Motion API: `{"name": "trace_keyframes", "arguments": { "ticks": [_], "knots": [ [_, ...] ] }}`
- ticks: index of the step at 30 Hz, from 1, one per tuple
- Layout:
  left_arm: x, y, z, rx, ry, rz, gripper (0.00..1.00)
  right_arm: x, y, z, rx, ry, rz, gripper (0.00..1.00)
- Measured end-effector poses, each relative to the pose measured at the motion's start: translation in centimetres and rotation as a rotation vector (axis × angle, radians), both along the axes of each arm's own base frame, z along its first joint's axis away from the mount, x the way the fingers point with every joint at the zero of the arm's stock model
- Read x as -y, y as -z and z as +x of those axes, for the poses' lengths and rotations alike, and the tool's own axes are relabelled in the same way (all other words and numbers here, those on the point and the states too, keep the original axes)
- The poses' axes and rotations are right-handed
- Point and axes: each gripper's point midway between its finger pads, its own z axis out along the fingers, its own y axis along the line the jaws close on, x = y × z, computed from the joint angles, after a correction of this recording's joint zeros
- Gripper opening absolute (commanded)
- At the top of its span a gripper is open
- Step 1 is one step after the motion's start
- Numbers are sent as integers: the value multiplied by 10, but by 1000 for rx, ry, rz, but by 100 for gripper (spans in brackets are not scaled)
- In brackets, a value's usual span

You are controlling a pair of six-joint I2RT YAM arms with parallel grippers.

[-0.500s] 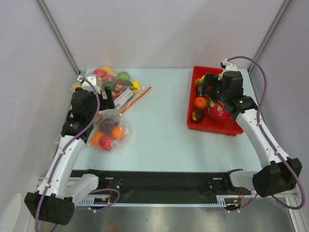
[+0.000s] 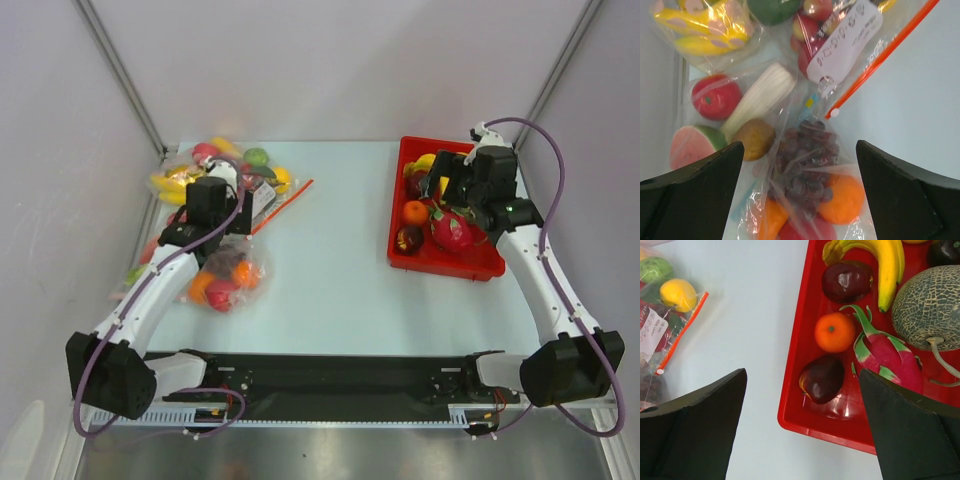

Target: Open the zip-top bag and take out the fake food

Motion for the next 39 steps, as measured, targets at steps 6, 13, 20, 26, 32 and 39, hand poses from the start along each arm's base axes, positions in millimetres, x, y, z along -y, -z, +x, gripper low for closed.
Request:
{"name": "trace_keyframes", "arguments": {
  "ticks": [6,13,20,26,32,39],
  "knots": [
    [27,28,-14,-120,60,101,100,18,4,-2,-10,23,23,100],
    [41,56,-32,-238,83,112,100,31,8,-5,-19,31,51,100],
    [50,79,-41,-320,103,137,67,26,7,-7,-21,1,81,99],
    [54,87,-47,-351,129,156,18,26,6,-7,-21,-5,89,100],
    [74,91,-55,-369,209,141,0,26,3,-9,-15,-6,89,100],
    [122,100,-69,-399,379,73,0,26,-1,-14,-8,-10,89,100]
  ]
}}
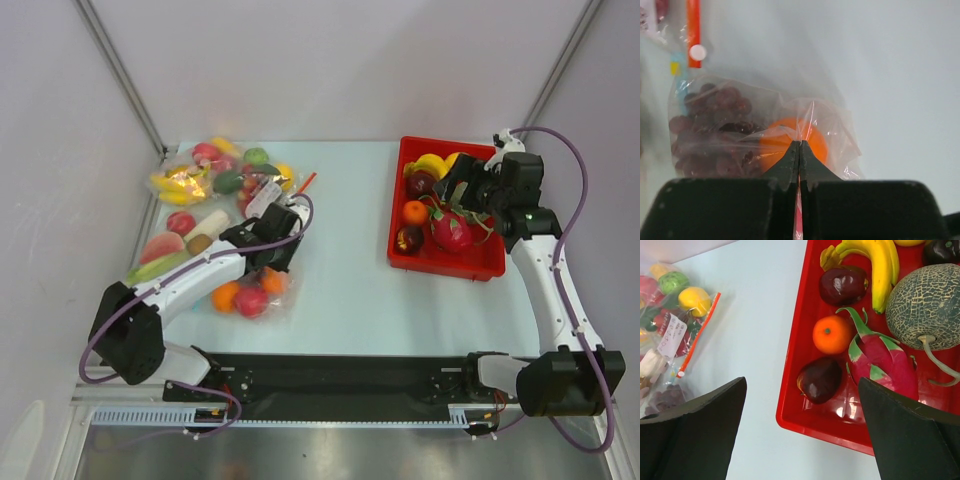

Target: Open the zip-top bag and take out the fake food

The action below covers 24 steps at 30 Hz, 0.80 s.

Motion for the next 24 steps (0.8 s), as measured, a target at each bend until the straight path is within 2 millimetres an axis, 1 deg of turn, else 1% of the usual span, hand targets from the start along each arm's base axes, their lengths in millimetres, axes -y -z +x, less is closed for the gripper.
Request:
{"name": "trace_keyframes", "arguments": {
  "ticks": [5,8,10,12,13,15,17,18,19,20,22,24],
  "knots": [
    [53,-11,-11,-4,154,-146,0,-3,-6,-5,17,-18,9,100],
    [83,-17,-23,-10,268,-224,0,-10,-5,-12,16,-54,29,99],
    [98,-20,-34,-21,333,-259,0,-16,-1,-16,11,-87,48,99],
    [106,-22,-42,-33,367,-277,0,-29,5,-21,-1,-136,63,99],
    [107,-23,-44,-36,374,-283,0,-36,7,-23,-8,-159,68,98],
    [105,-27,-46,-31,367,-288,0,-63,12,-29,-24,-243,72,98],
    [100,-31,-46,-17,344,-287,0,-96,19,-36,-45,-344,73,98],
    [96,-33,-47,-14,327,-287,0,-109,23,-39,-58,-382,73,97],
    [93,-34,-49,-13,309,-286,0,-127,30,-43,-78,-433,72,97],
    [89,-35,-51,-17,290,-287,0,-137,35,-45,-93,-461,70,96],
    [82,-35,-57,-24,258,-291,0,-162,51,-50,-138,-527,69,96],
    [76,-34,-64,-35,225,-307,0,-183,68,-54,-183,-575,73,96]
  ]
}}
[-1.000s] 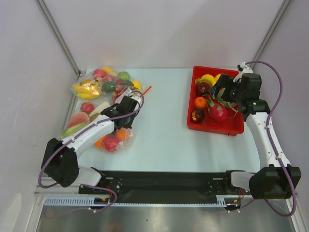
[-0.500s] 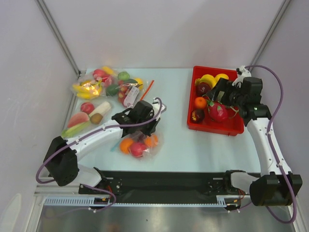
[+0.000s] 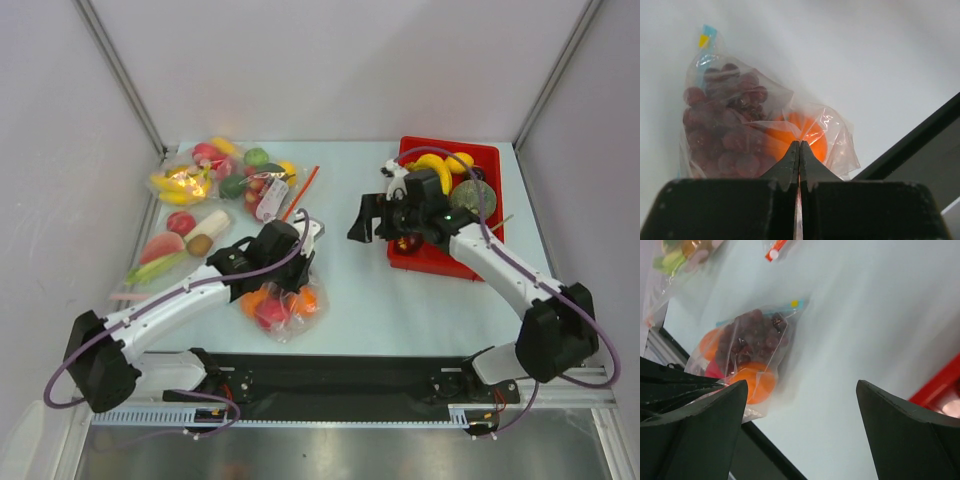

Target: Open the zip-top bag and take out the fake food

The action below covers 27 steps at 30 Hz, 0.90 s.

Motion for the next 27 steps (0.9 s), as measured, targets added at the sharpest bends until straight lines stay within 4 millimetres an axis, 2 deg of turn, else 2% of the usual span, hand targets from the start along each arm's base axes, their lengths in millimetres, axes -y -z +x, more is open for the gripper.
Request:
{"name": "trace_keyframes", "arguments": {
  "ticks": [6,12,17,22,27],
  "knots": [
    [-15,4,-23,-47,-72,-59,0,-48,34,-4,-113,-86,38,93],
    [-18,9,-33,-92,-113,-95,0,-92,63,0,-209,-123,84,90],
    [-20,14,-38,-112,-126,-105,0,-115,86,-9,-282,-154,98,89],
    [-18,9,-38,-103,-123,-130,0,-132,108,-19,-342,-178,101,89],
    [-15,3,-40,-100,-105,-156,0,-148,119,-24,-371,-200,99,89]
  ]
}}
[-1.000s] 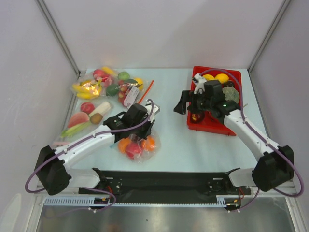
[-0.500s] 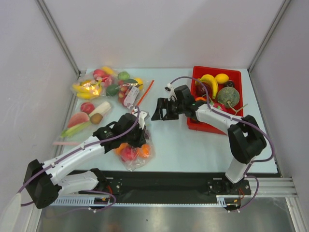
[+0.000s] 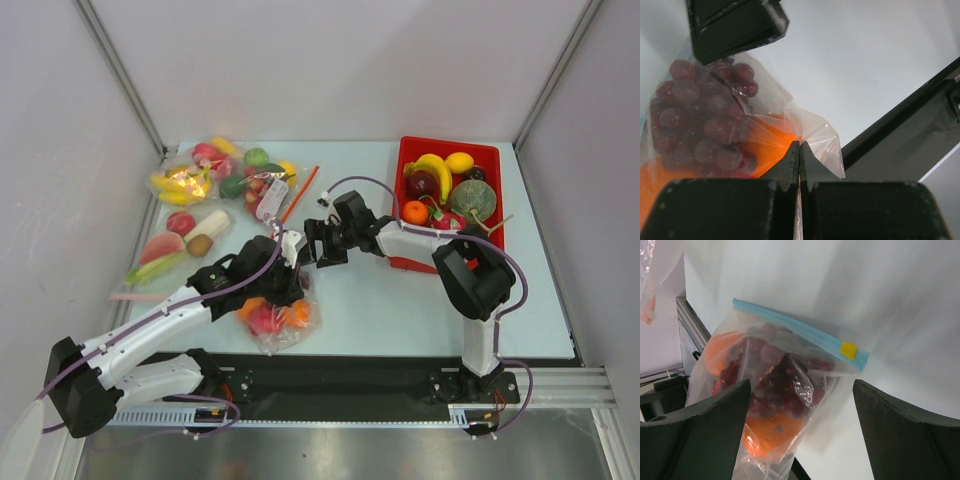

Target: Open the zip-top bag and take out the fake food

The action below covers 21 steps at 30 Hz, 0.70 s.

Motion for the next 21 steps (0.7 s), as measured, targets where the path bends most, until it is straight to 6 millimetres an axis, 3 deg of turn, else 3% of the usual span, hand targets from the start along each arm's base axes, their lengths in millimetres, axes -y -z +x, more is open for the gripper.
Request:
{"name": "trace_keyframes", "arguments": {
  "ticks": [4,10,18,21],
  "knots": [
    [2,-1,-2,-5,13,-12,0,-11,3,4,-4,-11,10,86],
    [4,-3,-2,2,17,-24,0,-14,19,8,-37,-10,14,62],
    [4,-6,-2,16,21,-43,0,-17,29,10,-66,-16,43,53],
    [4,-7,-3,19,21,-47,0,-18,32,10,-72,-15,42,45]
  ]
}}
